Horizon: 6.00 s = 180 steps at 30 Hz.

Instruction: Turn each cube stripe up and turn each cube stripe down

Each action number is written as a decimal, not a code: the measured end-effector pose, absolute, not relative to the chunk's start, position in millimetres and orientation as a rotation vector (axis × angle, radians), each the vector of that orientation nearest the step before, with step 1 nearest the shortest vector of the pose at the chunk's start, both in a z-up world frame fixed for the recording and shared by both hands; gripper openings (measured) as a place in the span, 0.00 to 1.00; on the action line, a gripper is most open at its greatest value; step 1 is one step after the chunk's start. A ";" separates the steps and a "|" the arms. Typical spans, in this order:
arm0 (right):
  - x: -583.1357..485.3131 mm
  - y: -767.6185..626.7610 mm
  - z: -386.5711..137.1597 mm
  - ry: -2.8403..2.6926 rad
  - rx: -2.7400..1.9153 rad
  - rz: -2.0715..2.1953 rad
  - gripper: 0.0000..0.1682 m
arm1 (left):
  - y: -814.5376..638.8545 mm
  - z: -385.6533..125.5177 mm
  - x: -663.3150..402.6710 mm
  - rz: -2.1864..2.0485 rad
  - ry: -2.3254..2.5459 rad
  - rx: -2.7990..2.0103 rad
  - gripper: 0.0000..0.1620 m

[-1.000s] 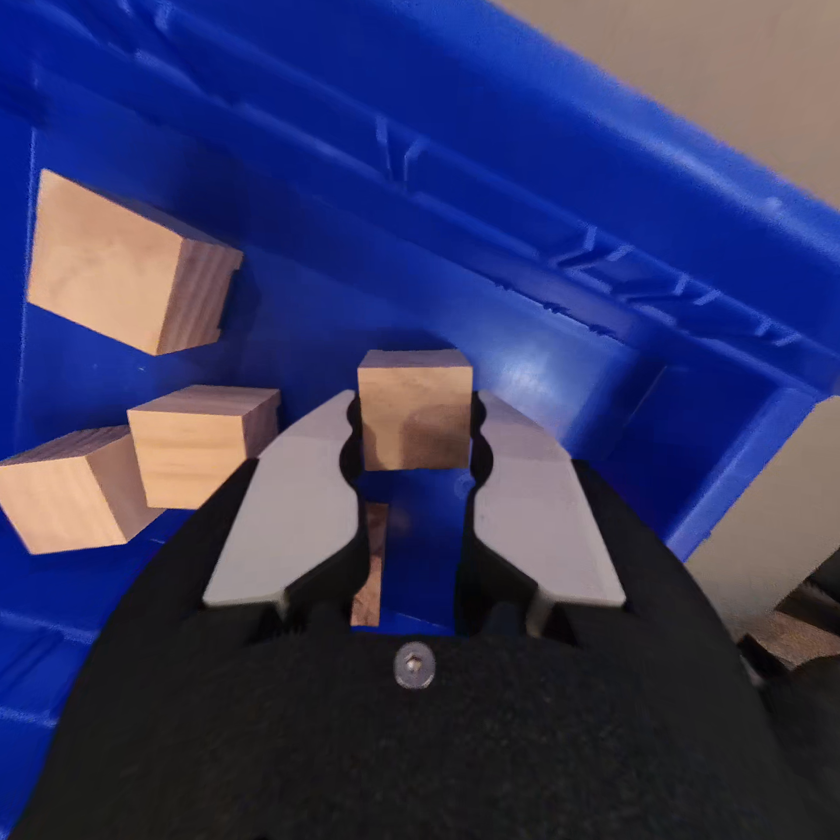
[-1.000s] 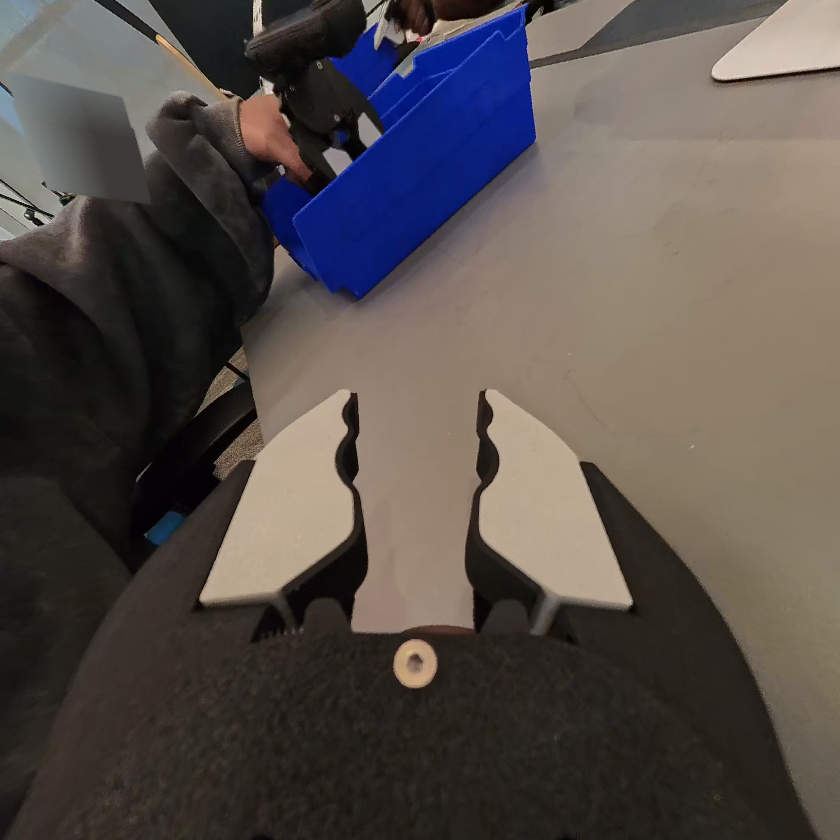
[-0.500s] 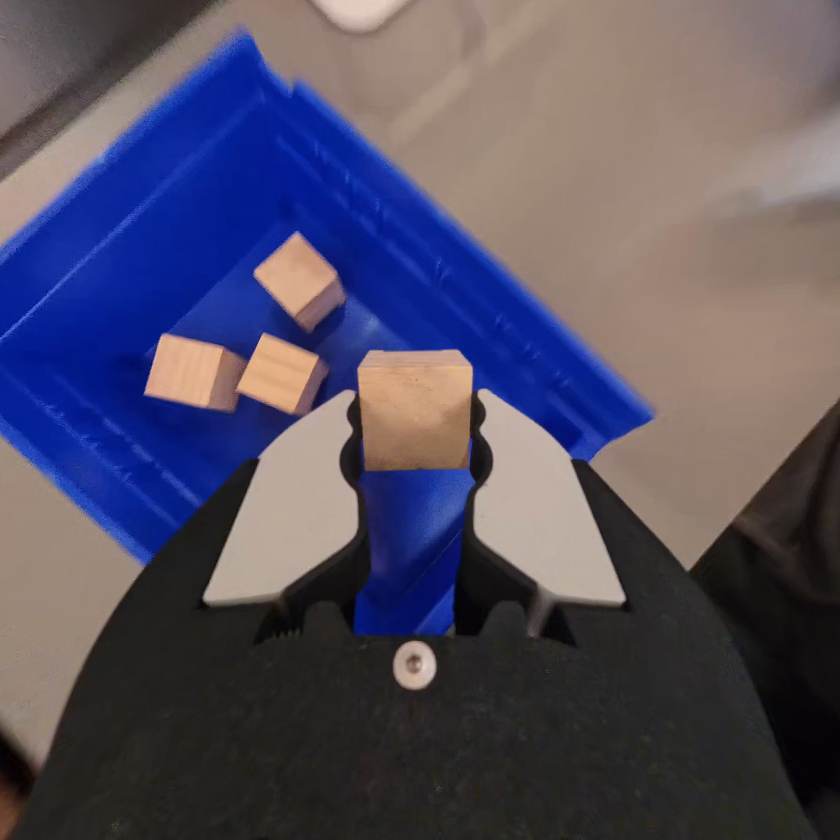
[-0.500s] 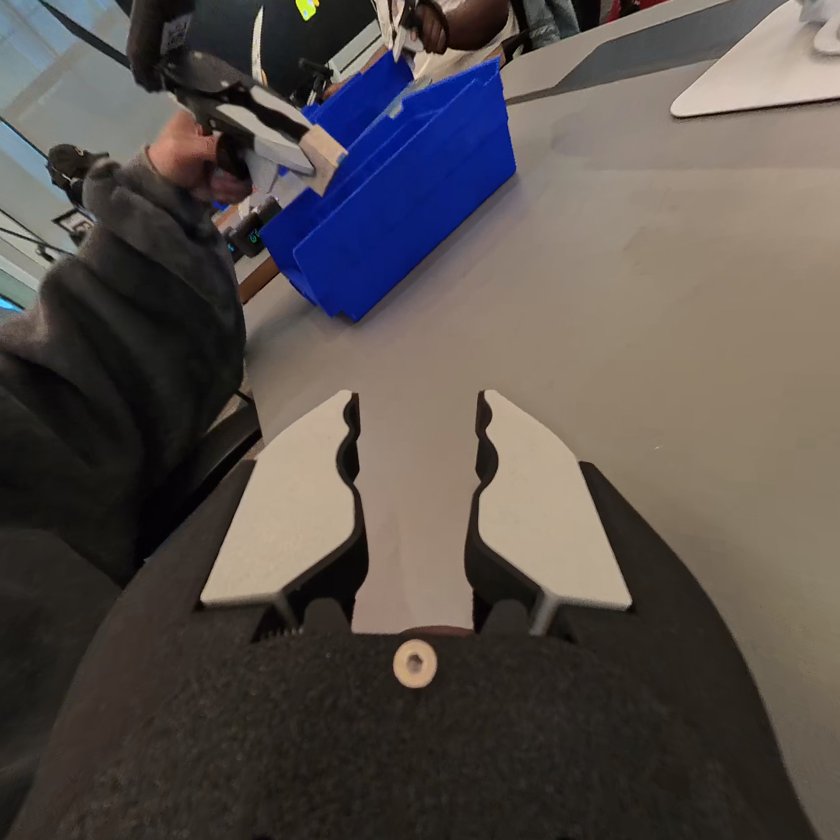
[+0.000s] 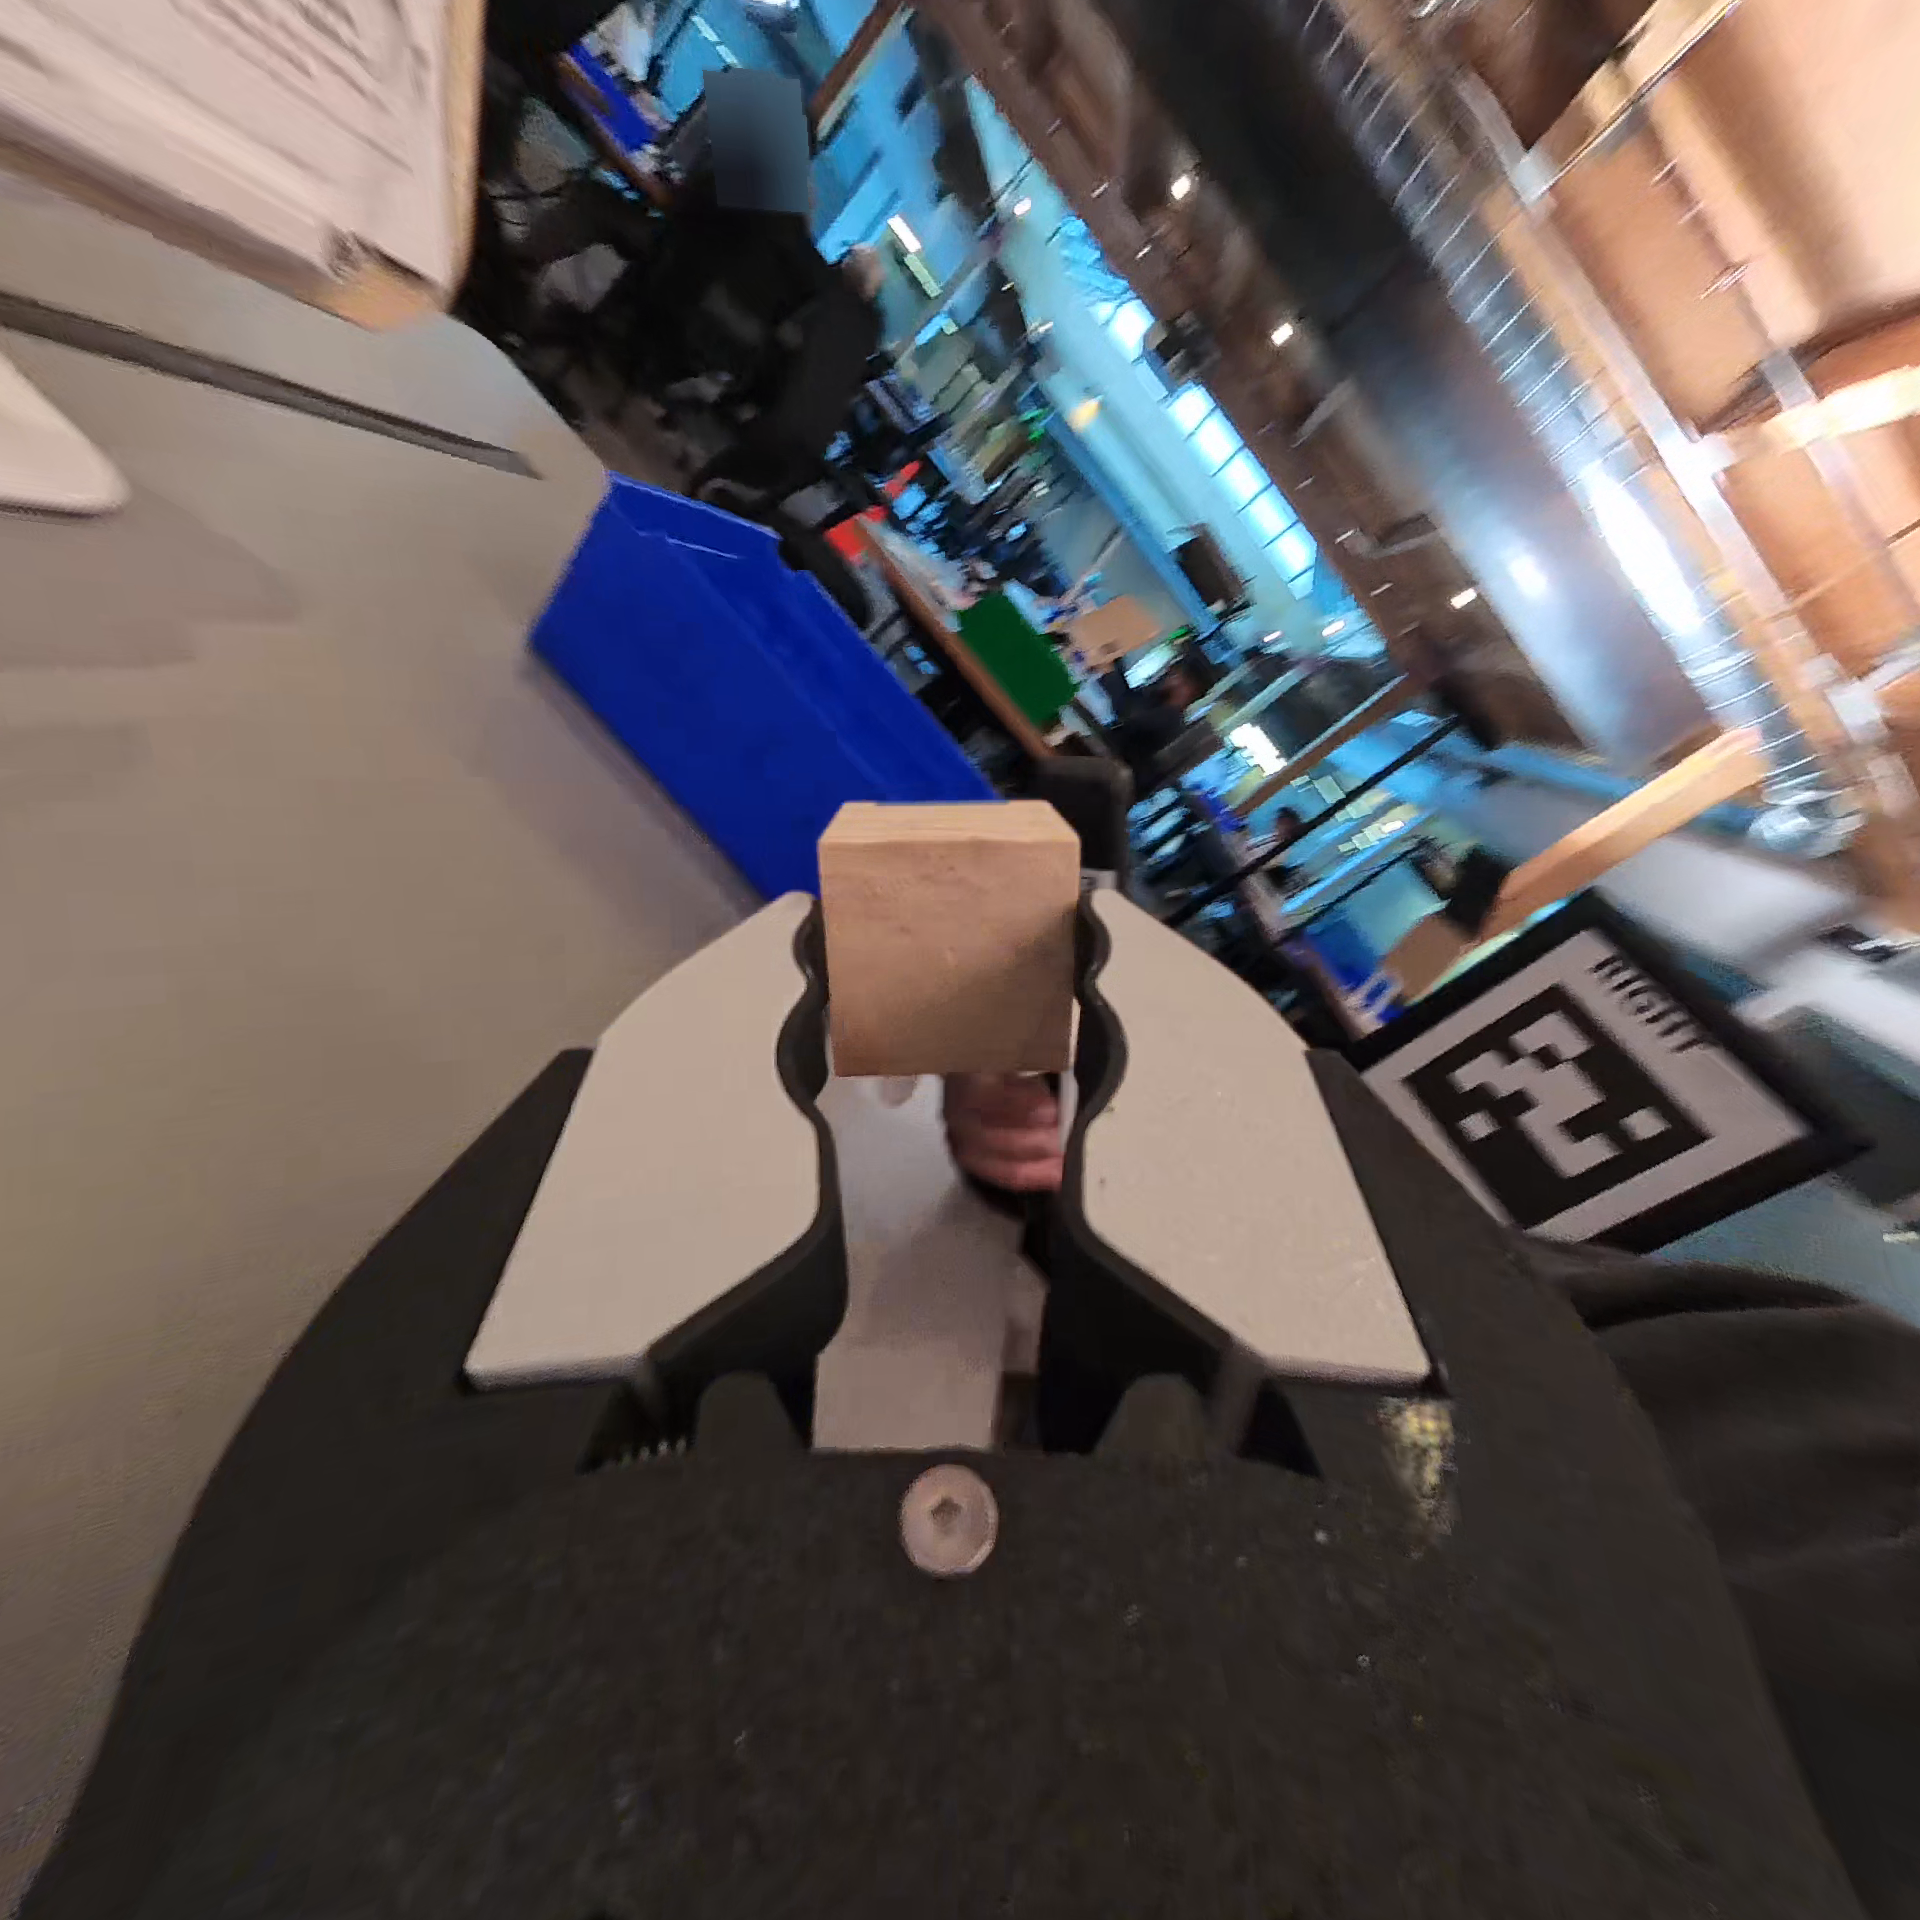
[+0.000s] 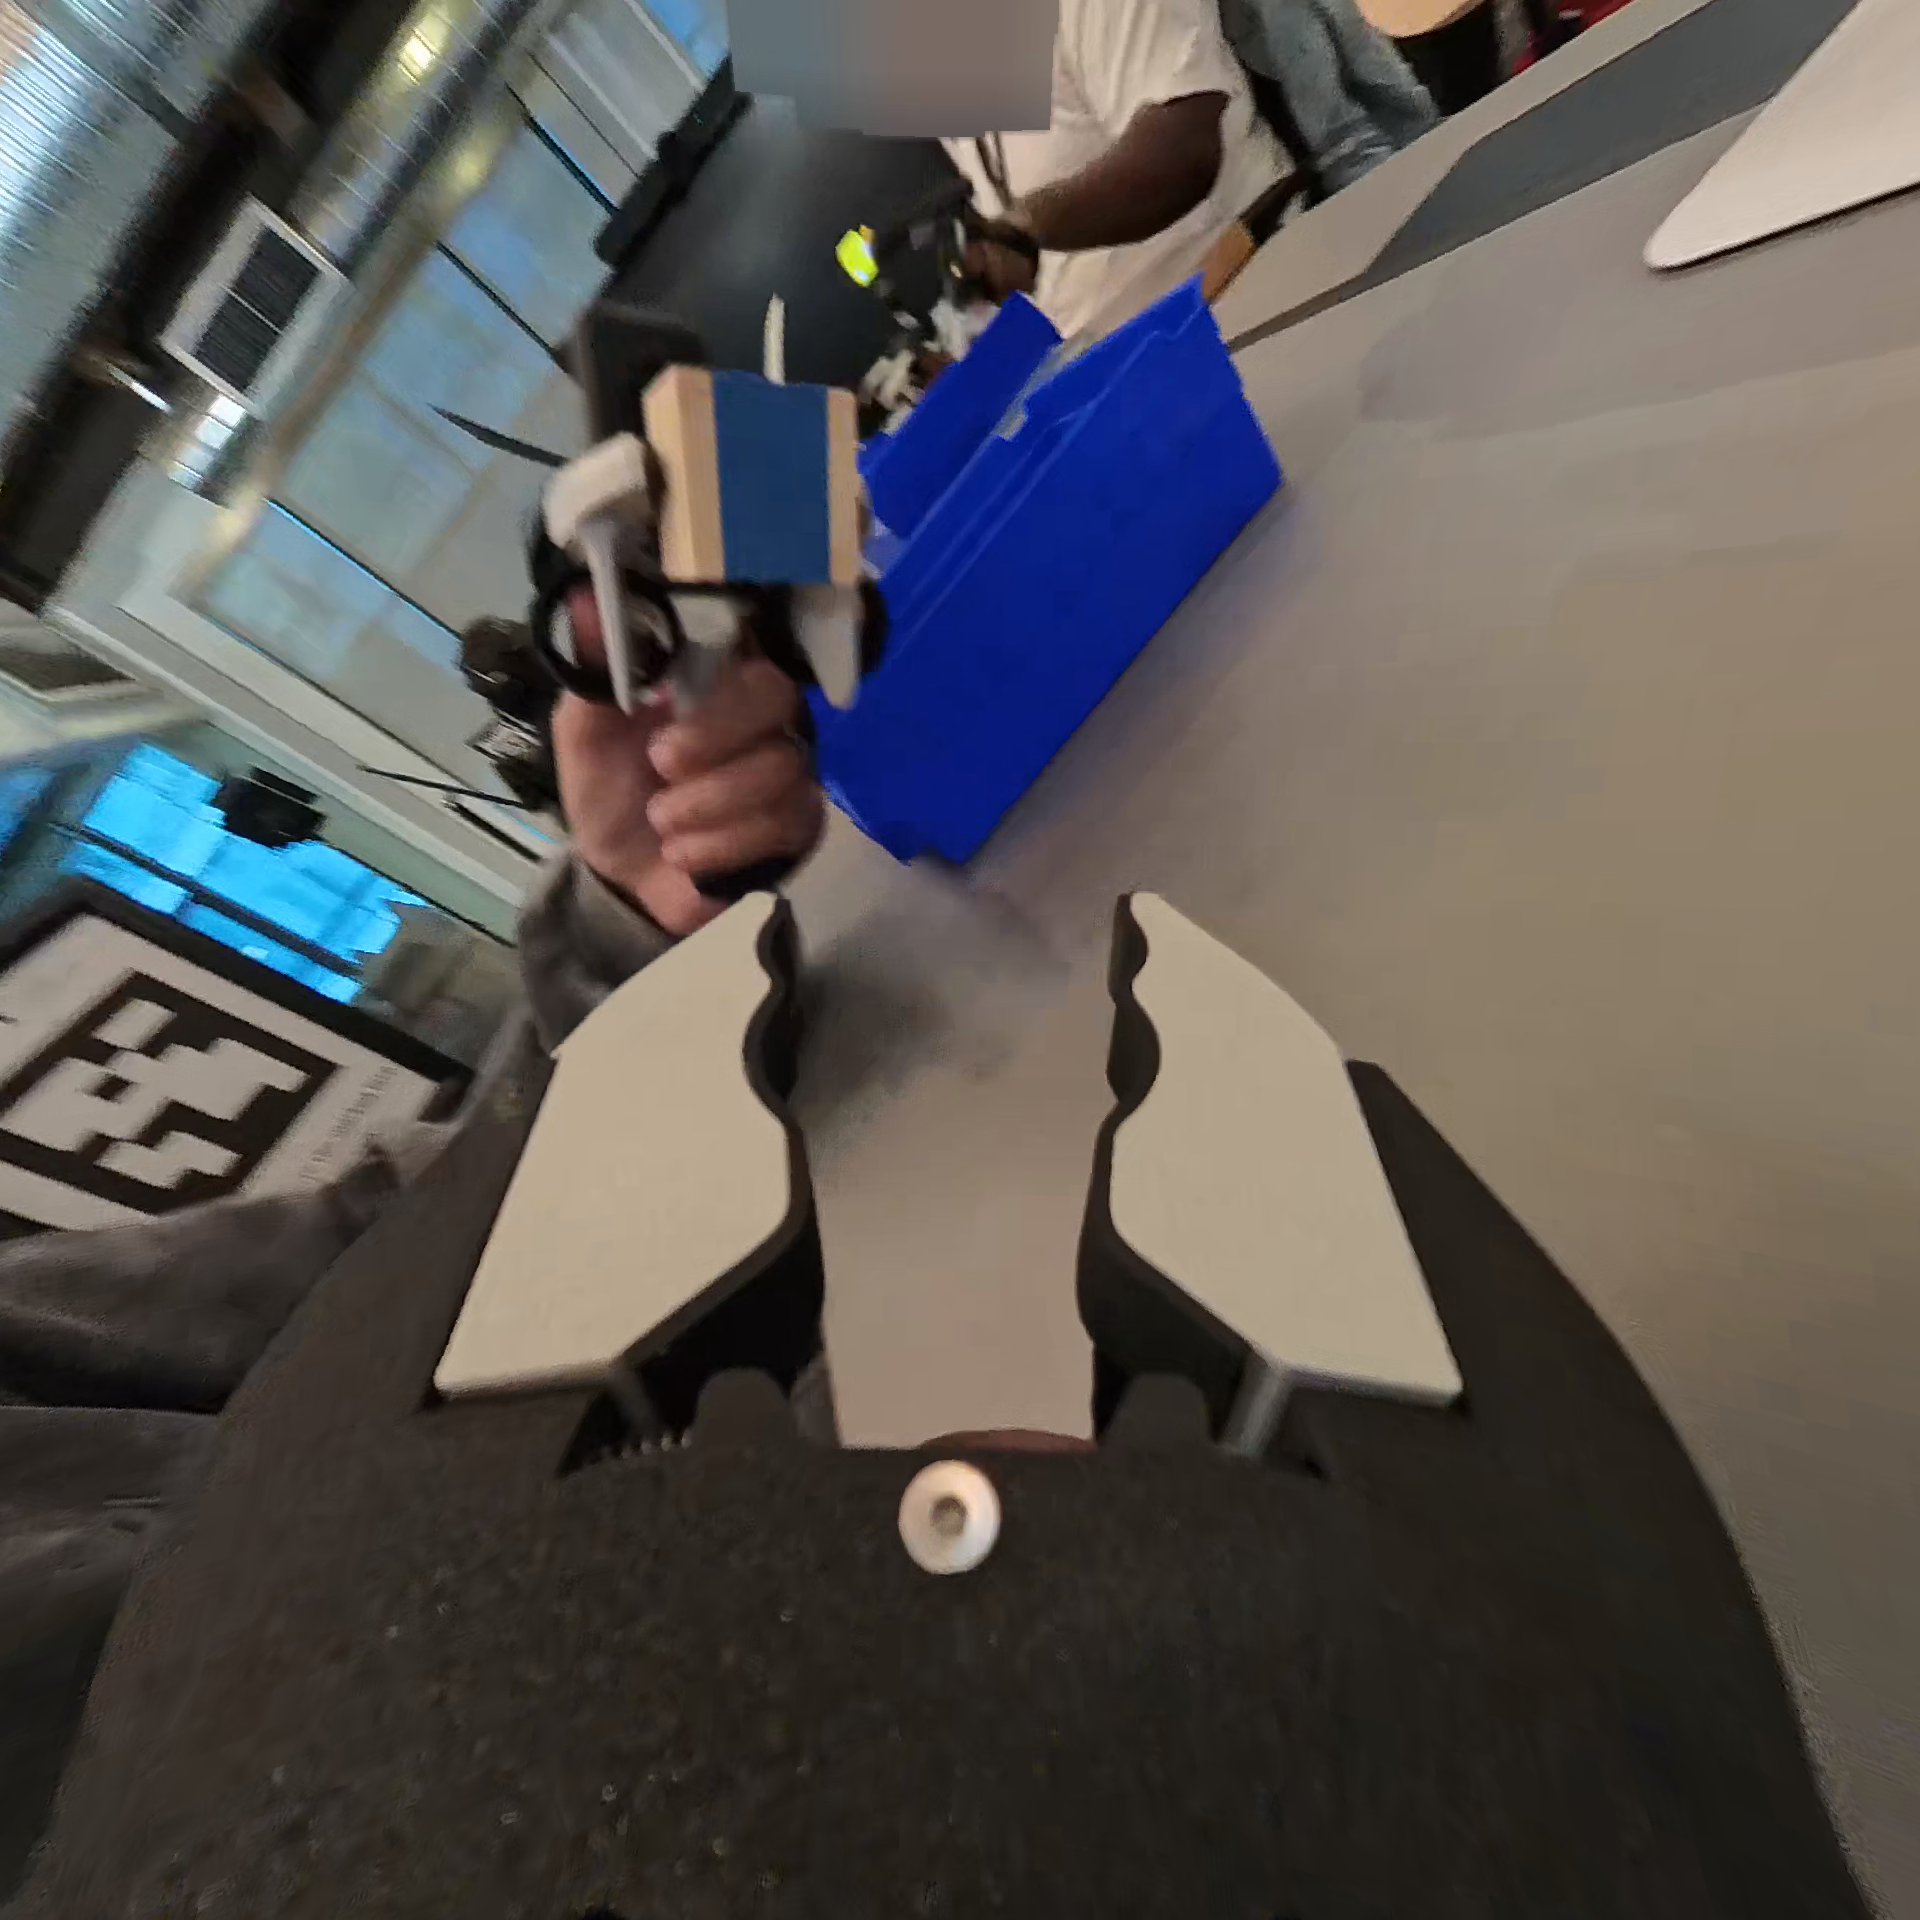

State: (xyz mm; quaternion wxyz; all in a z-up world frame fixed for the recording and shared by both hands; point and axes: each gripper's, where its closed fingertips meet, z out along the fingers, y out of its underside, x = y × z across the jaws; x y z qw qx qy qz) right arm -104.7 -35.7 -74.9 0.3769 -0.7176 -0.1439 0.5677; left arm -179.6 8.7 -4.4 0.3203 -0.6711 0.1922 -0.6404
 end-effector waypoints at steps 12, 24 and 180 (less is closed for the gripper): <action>-128.7 -19.8 -59.8 -0.165 -1.751 1.864 0.40 | -5.4 -52.7 -122.7 -1.936 0.366 -1.829 0.27; -136.7 -15.4 -62.5 -0.185 -1.780 1.884 0.26 | -4.1 -49.9 -131.9 -1.991 0.357 -1.830 0.30; -4.6 25.4 38.0 -0.272 -1.737 1.033 0.27 | -64.5 -87.9 -171.3 -1.277 0.725 -1.893 0.43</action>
